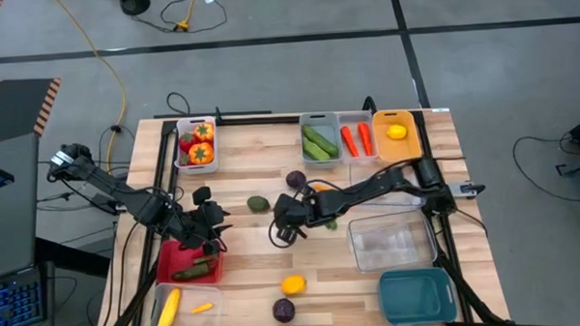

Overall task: Sort produce into baskets
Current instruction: Put the red chili pepper into the red bin

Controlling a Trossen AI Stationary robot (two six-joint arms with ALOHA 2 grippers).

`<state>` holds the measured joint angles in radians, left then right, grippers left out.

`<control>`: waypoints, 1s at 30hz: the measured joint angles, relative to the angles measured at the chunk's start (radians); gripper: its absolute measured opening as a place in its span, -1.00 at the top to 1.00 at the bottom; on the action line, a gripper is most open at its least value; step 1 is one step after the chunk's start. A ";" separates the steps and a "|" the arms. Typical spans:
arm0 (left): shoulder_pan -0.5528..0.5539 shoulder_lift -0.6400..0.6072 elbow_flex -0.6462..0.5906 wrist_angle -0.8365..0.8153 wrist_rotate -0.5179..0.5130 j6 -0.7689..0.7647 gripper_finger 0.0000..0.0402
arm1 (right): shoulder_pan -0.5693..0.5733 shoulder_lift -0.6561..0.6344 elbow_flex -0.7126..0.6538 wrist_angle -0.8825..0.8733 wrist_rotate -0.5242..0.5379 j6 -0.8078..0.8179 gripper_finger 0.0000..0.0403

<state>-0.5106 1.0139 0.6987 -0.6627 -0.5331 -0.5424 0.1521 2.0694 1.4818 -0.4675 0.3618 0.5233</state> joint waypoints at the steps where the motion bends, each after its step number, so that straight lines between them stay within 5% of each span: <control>1: 0.000 0.000 0.000 0.003 -0.002 0.000 0.30 | 0.009 -0.016 0.000 0.008 0.000 0.000 0.82; 8: 0.000 0.000 0.000 0.018 -0.026 0.000 0.30 | 0.083 -0.081 0.001 0.232 -0.029 -0.071 0.81; 18: 0.001 0.000 0.031 0.020 -0.067 0.030 0.30 | 0.150 -0.006 0.004 0.725 -0.132 -0.218 0.81; 30: 0.002 -0.001 0.124 0.030 -0.188 0.150 0.30 | 0.145 0.146 0.106 0.884 -0.162 -0.218 0.81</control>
<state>-0.5087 1.0130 0.8229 -0.6329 -0.7211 -0.3926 0.2968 2.2158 1.5880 0.4164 0.1999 0.3055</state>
